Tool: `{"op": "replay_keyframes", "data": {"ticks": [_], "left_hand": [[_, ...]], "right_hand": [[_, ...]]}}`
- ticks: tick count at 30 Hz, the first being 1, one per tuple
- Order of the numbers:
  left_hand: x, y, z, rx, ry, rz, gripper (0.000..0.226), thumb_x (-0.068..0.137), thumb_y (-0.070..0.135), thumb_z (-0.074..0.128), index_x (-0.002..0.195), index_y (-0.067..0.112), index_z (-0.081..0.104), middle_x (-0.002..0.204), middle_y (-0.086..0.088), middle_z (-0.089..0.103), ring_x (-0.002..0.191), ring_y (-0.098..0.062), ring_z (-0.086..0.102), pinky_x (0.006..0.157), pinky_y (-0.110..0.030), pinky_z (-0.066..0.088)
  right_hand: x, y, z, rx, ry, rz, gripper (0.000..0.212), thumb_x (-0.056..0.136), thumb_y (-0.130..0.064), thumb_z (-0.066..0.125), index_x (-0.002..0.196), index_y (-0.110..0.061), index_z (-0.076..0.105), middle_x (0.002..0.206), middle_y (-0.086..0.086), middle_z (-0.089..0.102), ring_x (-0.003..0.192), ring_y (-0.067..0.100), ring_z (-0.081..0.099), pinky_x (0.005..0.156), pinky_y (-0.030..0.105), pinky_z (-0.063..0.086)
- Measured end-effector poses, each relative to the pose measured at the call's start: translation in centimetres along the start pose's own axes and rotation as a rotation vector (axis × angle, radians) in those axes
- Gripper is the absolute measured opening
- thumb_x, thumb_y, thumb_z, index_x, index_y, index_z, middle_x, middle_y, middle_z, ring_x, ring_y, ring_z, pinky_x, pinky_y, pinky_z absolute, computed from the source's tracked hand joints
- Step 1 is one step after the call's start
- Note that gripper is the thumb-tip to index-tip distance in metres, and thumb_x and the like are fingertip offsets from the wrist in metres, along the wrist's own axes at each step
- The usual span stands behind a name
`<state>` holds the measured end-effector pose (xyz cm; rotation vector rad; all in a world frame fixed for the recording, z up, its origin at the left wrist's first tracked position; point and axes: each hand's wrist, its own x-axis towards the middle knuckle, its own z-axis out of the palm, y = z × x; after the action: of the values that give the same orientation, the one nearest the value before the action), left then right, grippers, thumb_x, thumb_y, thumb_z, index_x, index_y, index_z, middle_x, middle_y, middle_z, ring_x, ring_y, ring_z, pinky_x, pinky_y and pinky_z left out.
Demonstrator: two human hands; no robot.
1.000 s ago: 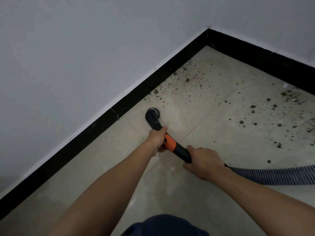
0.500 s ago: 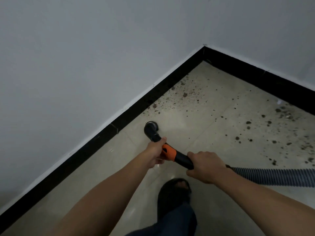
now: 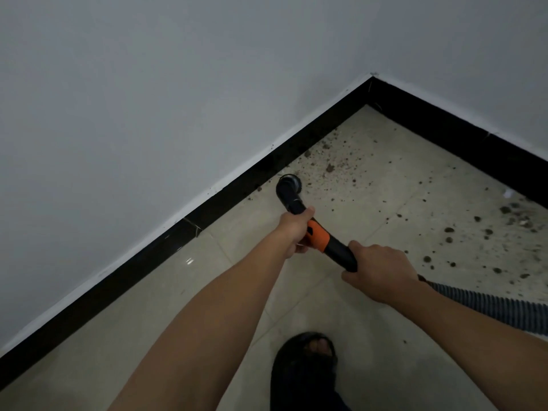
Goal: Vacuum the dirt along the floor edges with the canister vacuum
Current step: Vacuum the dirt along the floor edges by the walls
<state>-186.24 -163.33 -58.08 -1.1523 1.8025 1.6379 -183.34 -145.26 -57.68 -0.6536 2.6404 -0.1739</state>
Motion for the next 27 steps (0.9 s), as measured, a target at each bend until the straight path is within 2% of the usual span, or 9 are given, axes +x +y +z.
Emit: {"op": "replay_keyframes", "data": {"ticks": [2,5,7,10,16,20,24,27], "left_hand": [[-0.5,-1.1,-0.4,-0.013,0.014,-0.015,0.048,0.095,0.047,0.052,0.127,0.011,0.045,0.118,-0.013,0.058,0.095,-0.030,0.056,0.055,-0.031,0.043],[-1.3,-4.2,-2.5,-0.030,0.057,-0.040,0.050,0.094,0.048,0.053,0.126,0.009,0.047,0.113,-0.013,0.062,0.092,-0.028,0.059,0.057,-0.030,0.045],[-1.5,-5.8,-4.4,-0.050,0.097,-0.050,0.050,0.094,0.048,0.054,0.125,0.008,0.049,0.113,-0.014,0.063,0.091,-0.027,0.060,0.057,-0.031,0.046],[-1.0,-6.4,-6.7,-0.068,0.135,-0.045,0.050,0.094,0.046,0.054,0.125,0.007,0.051,0.112,-0.015,0.064,0.093,-0.029,0.062,0.058,-0.032,0.047],[0.6,-4.4,-5.9,-0.073,0.109,-0.019,0.049,0.094,0.047,0.054,0.124,0.008,0.050,0.110,-0.015,0.063,0.088,-0.027,0.059,0.058,-0.032,0.047],[1.8,-2.5,-3.8,-0.063,0.081,0.007,0.048,0.094,0.047,0.054,0.122,0.009,0.050,0.101,-0.011,0.060,0.082,-0.024,0.057,0.056,-0.031,0.046],[3.3,-0.3,-1.6,-0.036,0.049,0.026,0.048,0.094,0.048,0.054,0.123,0.010,0.049,0.106,-0.012,0.060,0.087,-0.026,0.056,0.056,-0.031,0.045],[4.3,1.5,0.0,-0.018,0.013,0.039,0.048,0.093,0.048,0.055,0.122,0.010,0.049,0.103,-0.011,0.060,0.083,-0.024,0.056,0.057,-0.031,0.044]], "right_hand": [[-0.6,0.0,0.2,-0.034,-0.013,-0.031,0.032,0.090,-0.049,0.052,0.110,-0.025,0.047,0.078,-0.004,0.052,0.064,0.019,0.050,0.055,0.029,0.035],[-1.6,-1.7,1.3,-0.046,-0.037,-0.121,0.036,0.091,-0.048,0.051,0.117,-0.023,0.047,0.094,0.000,0.065,0.071,0.020,0.056,0.055,0.029,0.035],[-1.7,-3.5,2.1,-0.043,-0.045,-0.177,0.037,0.091,-0.047,0.051,0.118,-0.021,0.047,0.100,0.002,0.067,0.081,0.022,0.063,0.061,0.029,0.038],[-0.8,-5.5,2.7,-0.033,-0.042,-0.208,0.037,0.091,-0.045,0.051,0.117,-0.019,0.047,0.102,0.004,0.067,0.086,0.024,0.064,0.062,0.030,0.036],[0.9,-4.5,2.0,-0.043,-0.006,-0.161,0.039,0.091,-0.047,0.052,0.119,-0.019,0.046,0.102,0.004,0.066,0.085,0.024,0.064,0.062,0.030,0.036],[1.7,-2.5,1.3,-0.054,0.029,-0.116,0.037,0.092,-0.047,0.051,0.117,-0.021,0.046,0.100,0.003,0.066,0.082,0.024,0.063,0.061,0.030,0.035],[2.9,-0.3,0.7,-0.055,0.052,-0.056,0.036,0.091,-0.047,0.052,0.115,-0.022,0.046,0.092,0.001,0.064,0.067,0.021,0.050,0.059,0.029,0.035],[3.8,1.2,0.5,-0.062,0.067,-0.010,0.034,0.091,-0.048,0.052,0.114,-0.023,0.046,0.082,-0.001,0.057,0.064,0.020,0.047,0.058,0.028,0.035]]}}
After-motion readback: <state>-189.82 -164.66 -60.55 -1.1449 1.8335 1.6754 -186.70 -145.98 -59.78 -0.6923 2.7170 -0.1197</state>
